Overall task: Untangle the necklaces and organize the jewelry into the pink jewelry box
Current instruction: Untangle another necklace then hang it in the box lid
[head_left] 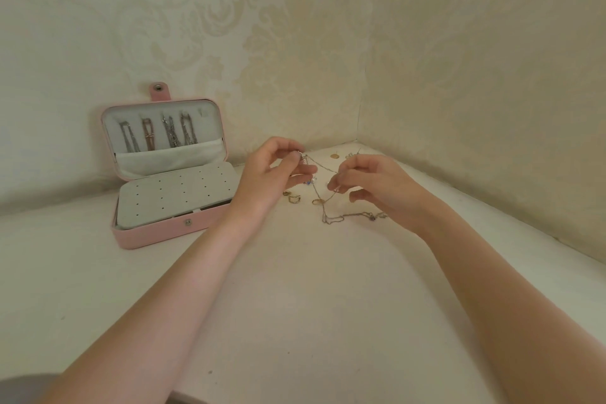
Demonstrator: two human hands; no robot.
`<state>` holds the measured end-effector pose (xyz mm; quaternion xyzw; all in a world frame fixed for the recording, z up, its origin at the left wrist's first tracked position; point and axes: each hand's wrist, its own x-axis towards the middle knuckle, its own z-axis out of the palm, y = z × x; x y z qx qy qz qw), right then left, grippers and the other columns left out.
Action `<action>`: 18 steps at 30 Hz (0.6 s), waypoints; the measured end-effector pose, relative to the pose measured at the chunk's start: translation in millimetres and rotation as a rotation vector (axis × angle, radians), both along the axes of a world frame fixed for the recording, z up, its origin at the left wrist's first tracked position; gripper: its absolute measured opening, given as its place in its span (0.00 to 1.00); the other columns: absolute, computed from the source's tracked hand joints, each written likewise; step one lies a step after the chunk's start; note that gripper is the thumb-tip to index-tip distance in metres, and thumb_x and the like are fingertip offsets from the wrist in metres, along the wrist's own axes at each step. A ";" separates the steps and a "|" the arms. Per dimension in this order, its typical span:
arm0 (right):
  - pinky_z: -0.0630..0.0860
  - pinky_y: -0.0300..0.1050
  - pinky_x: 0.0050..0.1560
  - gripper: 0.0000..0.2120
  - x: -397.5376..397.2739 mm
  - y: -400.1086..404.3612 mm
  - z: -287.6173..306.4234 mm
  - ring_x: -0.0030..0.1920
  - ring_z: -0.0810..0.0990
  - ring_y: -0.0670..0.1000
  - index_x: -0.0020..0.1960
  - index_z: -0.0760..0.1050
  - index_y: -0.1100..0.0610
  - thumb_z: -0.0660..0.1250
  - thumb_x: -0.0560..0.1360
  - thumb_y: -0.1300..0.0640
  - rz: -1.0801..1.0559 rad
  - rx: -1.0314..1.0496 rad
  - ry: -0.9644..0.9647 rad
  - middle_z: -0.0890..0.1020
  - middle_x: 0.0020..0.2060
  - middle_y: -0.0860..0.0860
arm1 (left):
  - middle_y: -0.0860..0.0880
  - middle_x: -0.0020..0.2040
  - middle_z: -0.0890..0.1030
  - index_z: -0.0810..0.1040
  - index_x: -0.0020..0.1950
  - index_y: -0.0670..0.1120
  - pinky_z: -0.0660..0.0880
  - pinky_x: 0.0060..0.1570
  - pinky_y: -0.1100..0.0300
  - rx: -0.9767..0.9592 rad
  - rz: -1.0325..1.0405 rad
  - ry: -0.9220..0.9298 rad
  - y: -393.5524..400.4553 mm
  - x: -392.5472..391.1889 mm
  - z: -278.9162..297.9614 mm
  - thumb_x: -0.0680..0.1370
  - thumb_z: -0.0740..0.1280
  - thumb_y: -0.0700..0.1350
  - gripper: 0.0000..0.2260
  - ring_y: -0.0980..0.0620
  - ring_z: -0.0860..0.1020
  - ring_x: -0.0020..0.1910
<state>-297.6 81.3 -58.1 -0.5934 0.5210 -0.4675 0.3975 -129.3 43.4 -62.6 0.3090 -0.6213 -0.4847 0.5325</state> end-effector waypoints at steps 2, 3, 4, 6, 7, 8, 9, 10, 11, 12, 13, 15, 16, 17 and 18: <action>0.71 0.39 0.40 0.07 0.6 0.4 0.3 0.38 0.75 0.50 0.39 0.73 0.57 0.63 0.75 0.65 0.024 0.011 -0.093 0.80 0.33 0.52 | 0.47 0.40 0.74 0.74 0.47 0.43 0.79 0.41 0.63 0.063 -0.062 0.044 2.2 0.4 1.8 0.80 0.58 0.35 0.07 0.54 0.81 0.35; 0.71 0.40 0.40 0.07 0.9 0.0 0.3 0.36 0.74 0.50 0.40 0.73 0.58 0.63 0.76 0.65 0.038 0.016 -0.129 0.78 0.30 0.51 | 0.48 0.38 0.74 0.74 0.47 0.43 0.78 0.39 0.63 0.087 -0.084 0.067 2.6 0.5 2.6 0.80 0.58 0.35 0.07 0.55 0.80 0.33; 0.71 0.40 0.40 0.06 1.3 -0.3 0.4 0.33 0.73 0.50 0.40 0.73 0.58 0.64 0.76 0.65 0.049 0.021 -0.150 0.75 0.27 0.50 | 0.49 0.37 0.74 0.75 0.46 0.43 0.77 0.36 0.64 0.113 -0.105 0.096 2.9 0.2 3.7 0.80 0.59 0.35 0.07 0.55 0.78 0.31; 0.71 0.40 0.39 0.05 2.9 -1.3 -0.4 0.30 0.70 0.50 0.41 0.73 0.58 0.65 0.75 0.65 0.045 0.032 -0.147 0.69 0.24 0.49 | 0.50 0.36 0.74 0.75 0.45 0.44 0.74 0.31 0.66 0.172 -0.141 0.158 3.5 -0.1 7.8 0.79 0.59 0.36 0.08 0.57 0.75 0.30; 0.71 0.39 0.38 0.05 3.5 -2.1 -0.6 0.28 0.69 0.49 0.41 0.73 0.58 0.66 0.74 0.65 0.020 0.028 -0.113 0.68 0.24 0.49 | 0.51 0.36 0.74 0.76 0.45 0.45 0.72 0.29 0.67 0.193 -0.146 0.178 3.0 -0.2 11.2 0.79 0.60 0.36 0.08 0.57 0.74 0.29; 0.70 0.38 0.36 0.05 3.8 -2.5 -0.4 0.27 0.68 0.49 0.41 0.73 0.58 0.67 0.73 0.66 -0.012 0.018 -0.063 0.68 0.24 0.50 | 0.52 0.37 0.74 0.76 0.45 0.46 0.69 0.26 0.68 0.201 -0.140 0.183 2.0 -0.1 15.4 0.79 0.60 0.37 0.08 0.58 0.72 0.28; 0.68 0.38 0.35 0.05 4.2 -2.5 -0.1 0.26 0.68 0.48 0.41 0.73 0.58 0.67 0.73 0.66 -0.044 0.004 -0.020 0.68 0.25 0.51 | 0.52 0.37 0.75 0.76 0.45 0.47 0.66 0.24 0.69 0.197 -0.124 0.175 1.0 0.6 19.9 0.79 0.60 0.37 0.07 0.58 0.71 0.28; 0.67 0.38 0.35 0.06 4.6 -2.4 0.2 0.25 0.68 0.47 0.41 0.73 0.58 0.66 0.73 0.66 -0.071 -0.011 -0.004 0.69 0.26 0.52 | 0.53 0.37 0.75 0.76 0.45 0.47 0.63 0.21 0.69 0.177 -0.103 0.155 0.0 2.0 25.2 0.79 0.61 0.37 0.07 0.58 0.70 0.27; 0.67 0.38 0.35 0.06 4.7 -2.7 0.6 0.25 0.67 0.47 0.41 0.73 0.58 0.65 0.74 0.66 -0.097 -0.024 -0.012 0.69 0.26 0.52 | 0.53 0.37 0.75 0.76 0.45 0.48 0.60 0.20 0.70 0.141 -0.082 0.128 -0.7 4.4 31.7 0.79 0.61 0.38 0.07 0.58 0.69 0.26; 0.67 0.38 0.34 0.06 4.4 -3.0 1.0 0.24 0.67 0.46 0.40 0.73 0.58 0.65 0.74 0.66 -0.124 -0.035 -0.029 0.69 0.25 0.51 | 0.54 0.37 0.75 0.76 0.45 0.48 0.59 0.19 0.70 0.096 -0.064 0.094 -1.1 7.0 38.9 0.79 0.61 0.38 0.07 0.58 0.68 0.26; 0.67 0.37 0.33 0.07 4.1 -3.2 1.2 0.24 0.67 0.46 0.40 0.73 0.58 0.64 0.74 0.67 -0.146 -0.043 -0.045 0.69 0.24 0.49 | 0.54 0.37 0.75 0.76 0.45 0.48 0.58 0.19 0.70 0.052 -0.048 0.055 -1.4 9.8 46.6 0.79 0.61 0.38 0.07 0.58 0.68 0.25; 0.67 0.36 0.31 0.06 3.6 -3.8 0.8 0.23 0.69 0.45 0.41 0.73 0.58 0.64 0.75 0.67 -0.169 -0.049 -0.065 0.70 0.22 0.48 | 0.53 0.38 0.75 0.76 0.45 0.48 0.58 0.20 0.70 -0.027 -0.004 -0.027 -1.5 15.7 62.7 0.79 0.61 0.38 0.07 0.58 0.68 0.24; 0.67 0.36 0.31 0.06 3.8 -4.1 0.1 0.24 0.70 0.45 0.41 0.74 0.58 0.64 0.75 0.67 -0.170 -0.050 -0.073 0.71 0.22 0.47 | 0.53 0.38 0.75 0.76 0.45 0.48 0.58 0.20 0.70 -0.067 0.024 -0.065 -1.4 18.2 70.4 0.79 0.61 0.38 0.07 0.58 0.67 0.24; 0.68 0.36 0.31 0.06 4.5 -4.5 -0.8 0.26 0.71 0.46 0.41 0.74 0.59 0.64 0.75 0.67 -0.166 -0.049 -0.079 0.72 0.22 0.47 | 0.52 0.39 0.76 0.76 0.45 0.49 0.58 0.21 0.69 -0.104 0.051 -0.097 -1.3 20.3 77.3 0.79 0.61 0.38 0.08 0.58 0.67 0.23; 0.69 0.36 0.32 0.06 5.3 -4.6 -2.1 0.27 0.72 0.47 0.41 0.74 0.59 0.64 0.75 0.67 -0.160 -0.046 -0.082 0.72 0.22 0.47 | 0.52 0.39 0.76 0.76 0.44 0.49 0.57 0.21 0.69 -0.137 0.074 -0.123 -1.0 22.1 83.3 0.79 0.61 0.38 0.08 0.58 0.67 0.23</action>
